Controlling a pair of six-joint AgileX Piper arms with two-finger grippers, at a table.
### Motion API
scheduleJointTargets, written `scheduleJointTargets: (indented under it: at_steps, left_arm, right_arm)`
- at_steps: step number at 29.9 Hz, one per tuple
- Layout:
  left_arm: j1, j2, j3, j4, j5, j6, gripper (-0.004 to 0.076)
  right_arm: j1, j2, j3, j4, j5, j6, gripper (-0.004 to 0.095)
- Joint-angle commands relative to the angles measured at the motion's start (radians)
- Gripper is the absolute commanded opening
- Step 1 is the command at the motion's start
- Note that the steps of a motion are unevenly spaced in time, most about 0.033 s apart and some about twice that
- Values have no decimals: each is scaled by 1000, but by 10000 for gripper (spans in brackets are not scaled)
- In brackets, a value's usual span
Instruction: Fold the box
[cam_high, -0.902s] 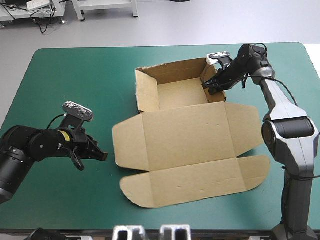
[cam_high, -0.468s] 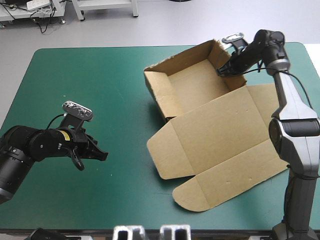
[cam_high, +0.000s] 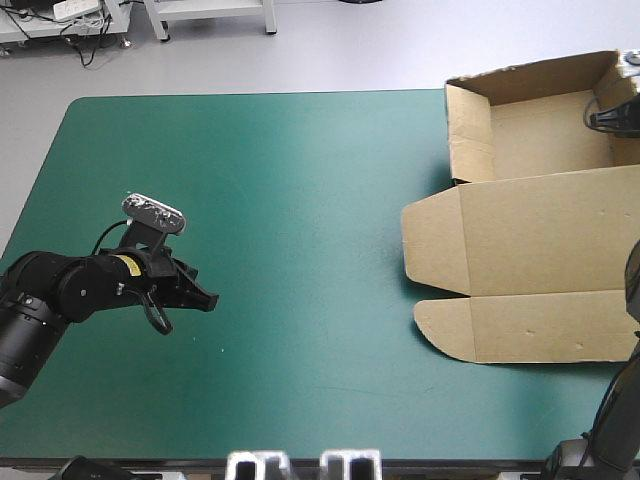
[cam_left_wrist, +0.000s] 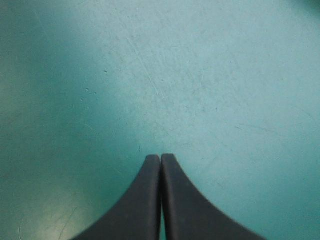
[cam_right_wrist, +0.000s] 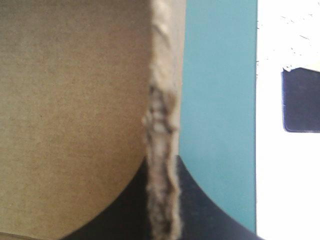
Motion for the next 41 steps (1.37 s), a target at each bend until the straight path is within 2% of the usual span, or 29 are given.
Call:
scheduleJointTargets:
  at_steps: [1, 6, 9, 11, 14, 16, 18, 22, 27, 30, 35, 41]
  left_arm:
    - [-3, -17, -20, -14, -77, -6, -8]
    - [-3, -17, -20, -21, -77, -6, -8]
    - [-3, -17, -20, -29, -75, -6, -8]
    - [-3, -17, -20, -31, -73, -6, -8]
    - [-3, -17, -20, -31, -73, -6, -10]
    - [-3, -17, -20, -34, -75, -6, -10]
    - [-3, -17, -20, -38, -77, -6, -10]
    - [-3, -17, -20, -38, -74, -6, -10]
    - [-3, -17, -20, -36, -74, -6, -10]
    - [-3, -17, -20, -36, -66, -12, -10]
    - [-3, -17, -20, -22, -66, -12, -10]
    - [-3, -17, -20, 8, -59, -14, -10]
  right_arm:
    - [-61, -70, -36, 53, -8, 3, -24]
    - [-128, -68, -29, 94, -11, -22, -16]
    - [-149, -68, -1, 149, -10, -76, 88]
    - [-151, -68, 27, 161, -6, -103, 262]
    - [-151, -68, 51, 164, -14, -102, 600]
    - [-151, -68, 51, 148, -21, -85, 740]
    - [-153, -76, 41, 113, -23, -85, 777]
    - [-155, -129, 4, 123, 0, -81, 713]
    - [-148, -232, -26, 321, 11, -86, 547]
    - [-103, -312, -26, 360, 11, -134, 327]
    - [38, -426, 1, 248, 13, -134, -28]
    - [247, -567, 210, 205, 13, -139, -24]
